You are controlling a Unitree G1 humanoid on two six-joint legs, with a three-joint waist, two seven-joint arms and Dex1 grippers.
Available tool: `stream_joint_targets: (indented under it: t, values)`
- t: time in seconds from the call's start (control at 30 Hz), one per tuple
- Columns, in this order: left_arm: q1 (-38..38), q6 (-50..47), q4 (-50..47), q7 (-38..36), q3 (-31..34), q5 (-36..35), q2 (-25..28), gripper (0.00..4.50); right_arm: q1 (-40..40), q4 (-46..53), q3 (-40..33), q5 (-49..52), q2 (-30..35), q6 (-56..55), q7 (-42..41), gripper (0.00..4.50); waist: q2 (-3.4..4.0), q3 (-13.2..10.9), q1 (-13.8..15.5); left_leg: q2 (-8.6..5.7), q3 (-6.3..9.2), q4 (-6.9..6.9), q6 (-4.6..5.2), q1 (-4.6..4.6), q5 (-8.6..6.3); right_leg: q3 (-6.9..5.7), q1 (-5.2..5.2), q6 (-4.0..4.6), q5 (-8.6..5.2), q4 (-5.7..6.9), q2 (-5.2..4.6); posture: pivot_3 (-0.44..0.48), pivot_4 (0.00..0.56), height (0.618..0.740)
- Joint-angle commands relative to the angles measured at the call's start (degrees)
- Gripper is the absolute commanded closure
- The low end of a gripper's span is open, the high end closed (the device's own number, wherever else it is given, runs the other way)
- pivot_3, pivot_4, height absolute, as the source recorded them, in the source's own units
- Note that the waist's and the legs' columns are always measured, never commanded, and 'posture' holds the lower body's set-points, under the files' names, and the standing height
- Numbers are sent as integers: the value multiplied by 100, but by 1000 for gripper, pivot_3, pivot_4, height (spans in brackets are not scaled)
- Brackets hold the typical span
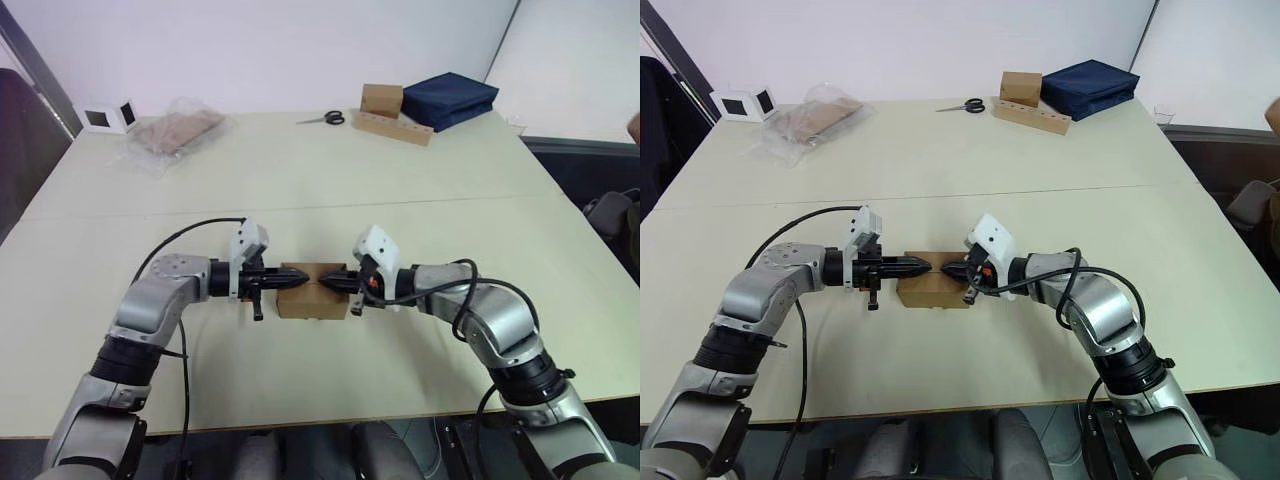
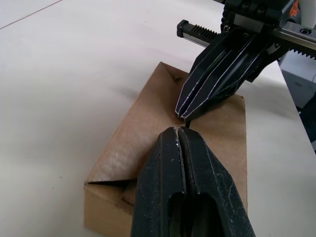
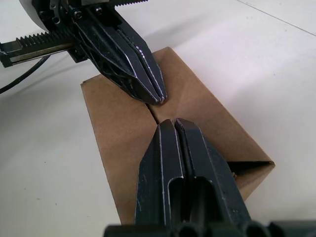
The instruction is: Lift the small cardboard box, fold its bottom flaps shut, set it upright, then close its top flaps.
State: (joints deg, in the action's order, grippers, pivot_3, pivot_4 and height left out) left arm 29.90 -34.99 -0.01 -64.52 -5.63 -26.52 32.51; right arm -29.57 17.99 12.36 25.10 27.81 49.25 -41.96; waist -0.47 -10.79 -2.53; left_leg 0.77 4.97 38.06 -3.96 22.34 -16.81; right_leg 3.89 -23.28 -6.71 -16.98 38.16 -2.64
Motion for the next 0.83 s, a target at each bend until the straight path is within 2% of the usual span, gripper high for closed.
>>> stream_joint_targets:
  t: [0.03,0.17,0.3,0.6,0.83]
  values:
    - [-2,-393,-597,88,491,-459,223,4473,-129,727,-762,602,128,386,35,4500,1,-1,2,0,1,0,0,4,0,0,-4,0,0,0,-1,0,150,740]
    - [-28,-829,-1049,309,958,-883,418,4473,-75,1275,-1340,1110,494,790,-30,4500,1,-2,6,0,0,-1,0,5,0,0,-3,0,0,-3,-2,0,150,740]
    - [-145,-1121,-1455,538,1532,-1285,702,4473,92,1646,-1850,1475,1195,1010,-272,4500,-1,-4,13,0,0,-1,1,6,0,-1,-3,0,0,-4,-3,0,150,740]
    - [-1032,-1106,-2080,269,2465,-1478,1957,4473,1145,1917,-2814,1652,3014,681,-1305,4500,-2,-8,16,2,-7,-4,4,3,-3,1,0,0,-1,-9,-2,0,150,740]
    - [-1841,-1185,-2275,7,2897,-1763,2363,4473,1579,1855,-3370,1943,3428,527,-1677,4500,-3,-9,18,4,-10,-5,6,-1,-3,1,7,0,-1,-14,-3,0,150,740]
